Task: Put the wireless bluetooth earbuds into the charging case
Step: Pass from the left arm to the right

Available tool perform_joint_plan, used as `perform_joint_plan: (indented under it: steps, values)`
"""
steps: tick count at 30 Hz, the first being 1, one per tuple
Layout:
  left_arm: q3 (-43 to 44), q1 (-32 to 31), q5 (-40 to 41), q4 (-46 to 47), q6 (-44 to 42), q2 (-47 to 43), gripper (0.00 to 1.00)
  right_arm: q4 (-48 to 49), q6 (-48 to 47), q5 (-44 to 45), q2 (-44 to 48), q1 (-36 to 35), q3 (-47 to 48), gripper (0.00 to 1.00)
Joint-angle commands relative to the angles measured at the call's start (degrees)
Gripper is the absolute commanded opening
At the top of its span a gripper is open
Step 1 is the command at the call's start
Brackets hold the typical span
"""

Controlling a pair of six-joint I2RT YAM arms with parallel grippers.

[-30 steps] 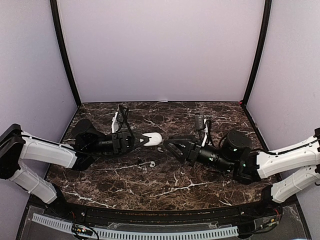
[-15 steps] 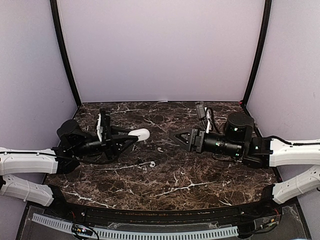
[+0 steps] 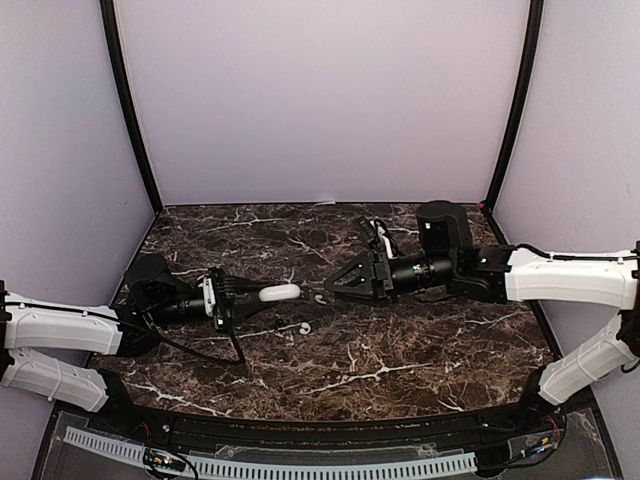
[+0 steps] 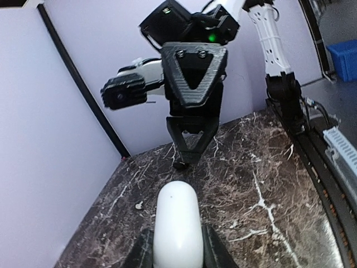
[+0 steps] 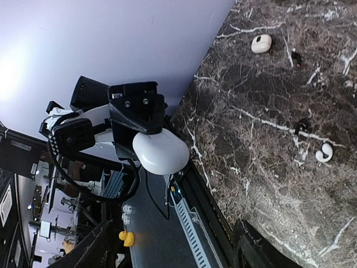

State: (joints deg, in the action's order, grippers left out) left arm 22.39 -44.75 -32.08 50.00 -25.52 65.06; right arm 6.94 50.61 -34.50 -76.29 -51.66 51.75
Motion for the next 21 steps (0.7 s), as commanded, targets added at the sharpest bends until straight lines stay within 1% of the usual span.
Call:
perform_joint_plan:
  steps: [1,2,3,6,9,14,18,21]
  values:
    - [-1.78,-0.83,-5.56,-4.29,-27.11,-1.44,0.15,1.88,1.29,-10.33,-3.94,0.50,2.22,0.71]
    - [-2.45,-1.11,-6.06,-4.72,-32.51,-1.77,0.14,2.75,1.61,-11.89,-4.82,0.51,2.42,0.71]
    - [-3.16,-1.39,-6.15,-4.13,-35.90,-2.04,0.13,3.96,2.26,-13.24,-5.69,0.51,2.38,0.71]
    - [-4.79,-2.29,-4.61,-0.86,-43.15,-2.96,0.11,5.81,3.56,-16.11,-7.74,0.49,2.41,0.69]
    - [-4.85,-3.70,-1.27,-2.28,-51.69,-3.29,0.10,7.43,4.77,-17.58,-9.08,0.50,2.33,0.67]
    - [-3.90,-4.67,0.73,-3.78,-61.97,-1.54,0.11,10.99,7.26,-19.28,-11.38,0.40,2.43,0.63]
    - [-4.19,-5.54,1.65,-0.02,-67.47,0.14,0.11,15.17,10.51,-21.09,-13.76,0.08,2.49,0.61]
    - [-3.95,-6.39,3.64,0.67,-73.13,1.19,0.11,15.53,10.86,-21.17,-14.88,-0.26,2.85,0.61]
